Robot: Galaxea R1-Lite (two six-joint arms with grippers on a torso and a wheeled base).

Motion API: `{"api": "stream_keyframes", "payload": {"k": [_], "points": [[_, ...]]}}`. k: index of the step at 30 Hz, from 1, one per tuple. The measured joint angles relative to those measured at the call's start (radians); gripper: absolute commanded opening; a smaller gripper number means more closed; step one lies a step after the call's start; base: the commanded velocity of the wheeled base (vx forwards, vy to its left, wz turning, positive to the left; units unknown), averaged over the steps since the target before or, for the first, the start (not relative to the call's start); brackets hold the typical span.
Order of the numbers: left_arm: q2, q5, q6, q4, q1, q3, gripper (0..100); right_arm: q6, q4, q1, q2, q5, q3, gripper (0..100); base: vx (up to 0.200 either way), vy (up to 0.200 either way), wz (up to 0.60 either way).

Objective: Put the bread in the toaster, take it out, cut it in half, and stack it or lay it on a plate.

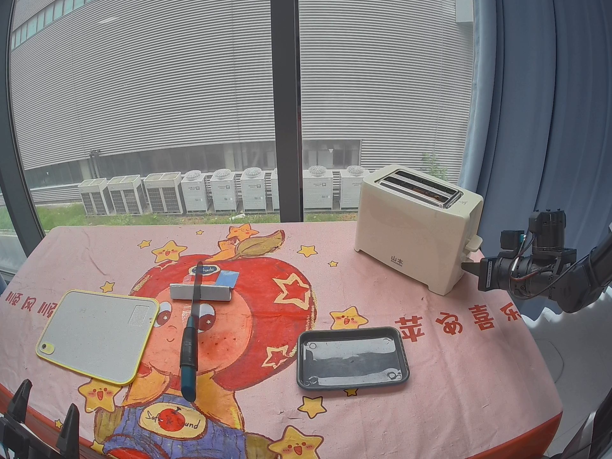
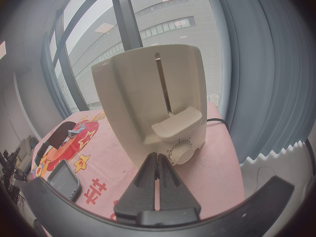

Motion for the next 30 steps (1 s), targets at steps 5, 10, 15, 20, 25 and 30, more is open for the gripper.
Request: {"api": "stream_keyframes", "payload": {"k": [5,10,15,20,25,30], "points": [[0.000,0.000,0.000,0.000,0.000,0.000,100,0.000,0.000,-0.003,0.002,-0.001,-0.003,0,0.000,0.000,0.00],[0.000,0.000,0.000,0.000,0.000,0.000,100,-0.007,-0.001,-0.005,0.009,-0.010,-0.007,0,0.000,0.000,0.00],[0.000,0.000,0.000,0.000,0.000,0.000,100,-0.012,-0.027,-0.005,0.022,-0.036,-0.009,0,0.000,0.000,0.00],[0.000,0.000,0.000,0.000,0.000,0.000,100,-0.021,-0.059,-0.002,0.030,-0.040,0.001,0,0.000,0.000,0.00],[0.000,0.000,0.000,0.000,0.000,0.000,100,-0.038,-0.064,0.002,0.033,-0.039,0.013,0,0.000,0.000,0.00],[0.000,0.000,0.000,0.000,0.000,0.000,100,-0.053,-0.066,0.004,0.035,-0.056,0.022,0,0.000,0.000,0.00]]}}
